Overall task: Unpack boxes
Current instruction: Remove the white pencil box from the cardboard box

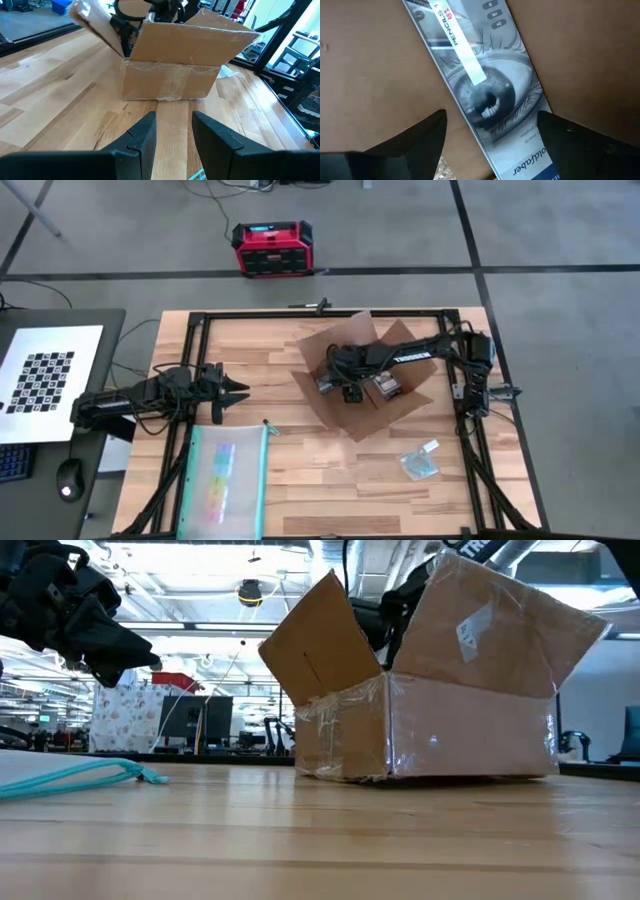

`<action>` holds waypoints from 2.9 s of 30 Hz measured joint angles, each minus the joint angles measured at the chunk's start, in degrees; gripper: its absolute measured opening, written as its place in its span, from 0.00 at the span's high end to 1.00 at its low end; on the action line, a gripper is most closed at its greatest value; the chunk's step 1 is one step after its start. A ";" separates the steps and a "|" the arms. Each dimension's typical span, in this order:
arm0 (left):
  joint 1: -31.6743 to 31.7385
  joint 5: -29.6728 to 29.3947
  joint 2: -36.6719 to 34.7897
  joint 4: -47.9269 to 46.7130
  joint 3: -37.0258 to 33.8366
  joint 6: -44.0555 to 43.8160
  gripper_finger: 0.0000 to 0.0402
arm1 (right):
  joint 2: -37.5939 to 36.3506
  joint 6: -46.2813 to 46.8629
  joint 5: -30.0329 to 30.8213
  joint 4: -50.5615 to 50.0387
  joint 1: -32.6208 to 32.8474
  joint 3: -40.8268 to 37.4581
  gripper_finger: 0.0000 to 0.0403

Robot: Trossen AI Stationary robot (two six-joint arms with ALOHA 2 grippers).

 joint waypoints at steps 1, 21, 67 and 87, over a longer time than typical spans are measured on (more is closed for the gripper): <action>-0.01 -0.01 0.02 -0.01 0.00 0.02 0.73 | 0.55 -0.11 -1.00 0.33 -0.34 0.04 0.25; -0.02 0.00 0.02 0.00 0.00 0.02 0.73 | -5.99 2.54 -22.71 -7.16 -2.32 -0.59 0.25; 0.00 0.00 0.02 0.00 0.00 0.02 0.73 | -6.00 -13.09 -16.16 -11.80 -1.77 -1.77 0.25; 0.00 0.00 0.00 0.00 0.00 0.02 0.73 | -3.64 -10.65 -15.97 -8.41 -1.05 -4.14 0.44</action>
